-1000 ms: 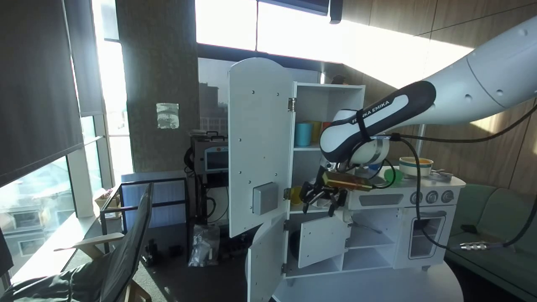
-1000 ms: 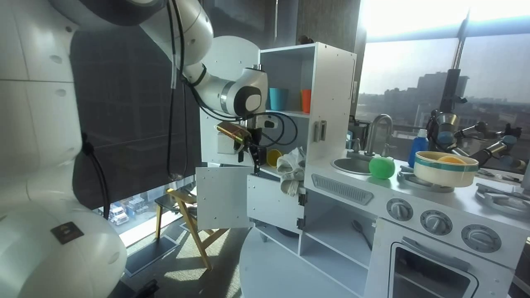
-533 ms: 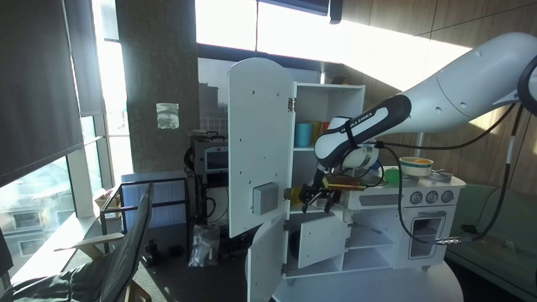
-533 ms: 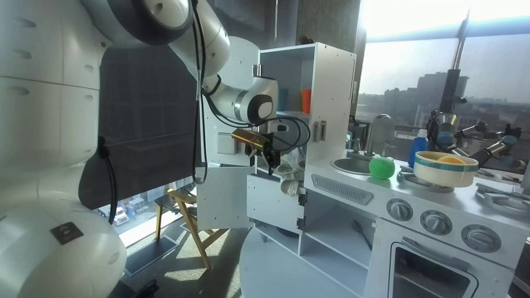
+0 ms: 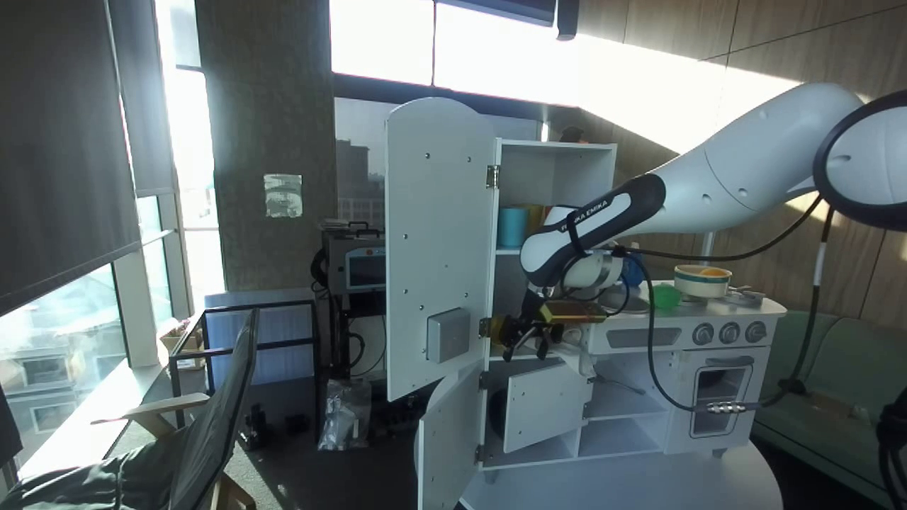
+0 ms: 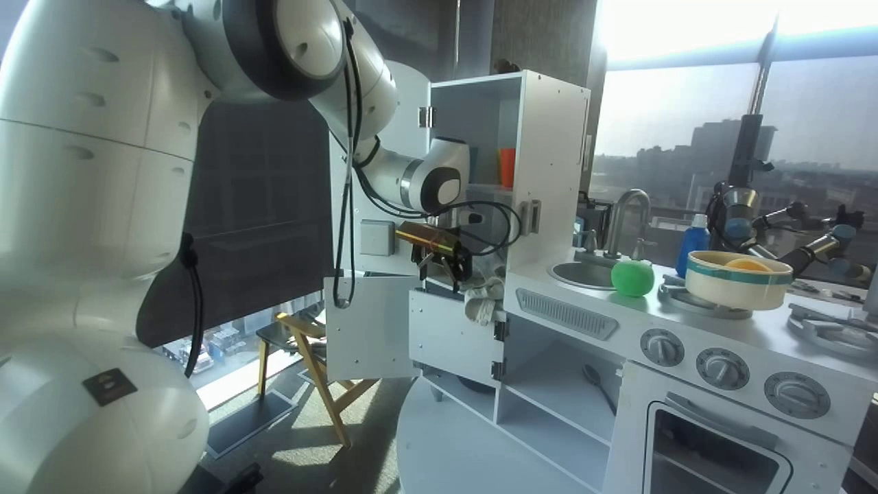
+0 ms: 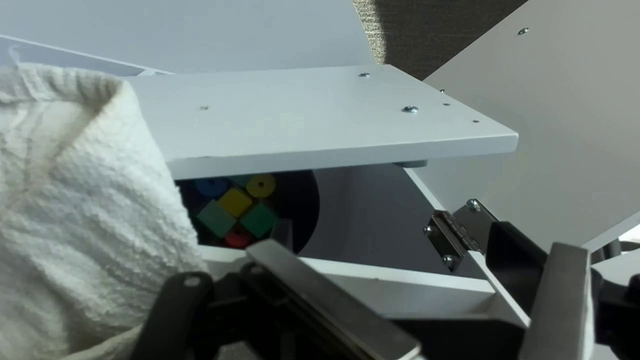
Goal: Close all the open cabinet doors
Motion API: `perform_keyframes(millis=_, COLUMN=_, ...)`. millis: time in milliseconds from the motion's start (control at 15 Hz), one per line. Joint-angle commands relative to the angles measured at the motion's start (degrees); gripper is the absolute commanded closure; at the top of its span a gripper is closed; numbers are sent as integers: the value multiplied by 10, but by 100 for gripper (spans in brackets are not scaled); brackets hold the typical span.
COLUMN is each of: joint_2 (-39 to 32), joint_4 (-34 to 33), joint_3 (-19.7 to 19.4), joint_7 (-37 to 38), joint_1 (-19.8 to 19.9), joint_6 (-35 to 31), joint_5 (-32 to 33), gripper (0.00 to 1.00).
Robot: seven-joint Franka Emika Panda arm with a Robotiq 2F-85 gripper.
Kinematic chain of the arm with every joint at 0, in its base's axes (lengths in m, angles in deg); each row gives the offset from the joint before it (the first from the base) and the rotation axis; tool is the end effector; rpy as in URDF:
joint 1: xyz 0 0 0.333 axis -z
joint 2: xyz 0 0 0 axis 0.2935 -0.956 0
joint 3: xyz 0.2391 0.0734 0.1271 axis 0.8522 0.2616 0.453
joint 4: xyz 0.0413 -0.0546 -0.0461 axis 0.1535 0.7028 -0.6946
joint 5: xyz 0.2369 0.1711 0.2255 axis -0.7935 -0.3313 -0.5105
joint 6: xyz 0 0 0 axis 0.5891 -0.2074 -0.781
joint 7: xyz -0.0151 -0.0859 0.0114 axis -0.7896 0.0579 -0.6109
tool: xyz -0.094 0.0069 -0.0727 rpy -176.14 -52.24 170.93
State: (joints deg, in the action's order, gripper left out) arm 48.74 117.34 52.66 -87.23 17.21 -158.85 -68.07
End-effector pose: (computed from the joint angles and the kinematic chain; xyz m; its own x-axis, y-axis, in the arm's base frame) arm 0.5977 0.0159 0.3414 0.9840 -0.0053 0.1781 0.0123 -0.9952 -0.0975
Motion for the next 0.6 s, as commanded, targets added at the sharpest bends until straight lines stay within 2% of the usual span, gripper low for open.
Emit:
perform_keyframes(millis=0, joint_2=-4, joint_4=-7, joint_3=10, joint_7=-24, joint_1=9, joint_6=9, joint_5=-31, gripper=0)
perform_keyframes(millis=267, joint_2=21, joint_4=27, joint_3=18, joint_7=-26, joint_1=5, joint_6=9, joint_5=-58, gripper=0)
perform_keyframes(millis=533, joint_2=38, joint_4=68, joint_3=18, joint_7=-7, joint_1=1, joint_6=4, joint_5=-59, gripper=0)
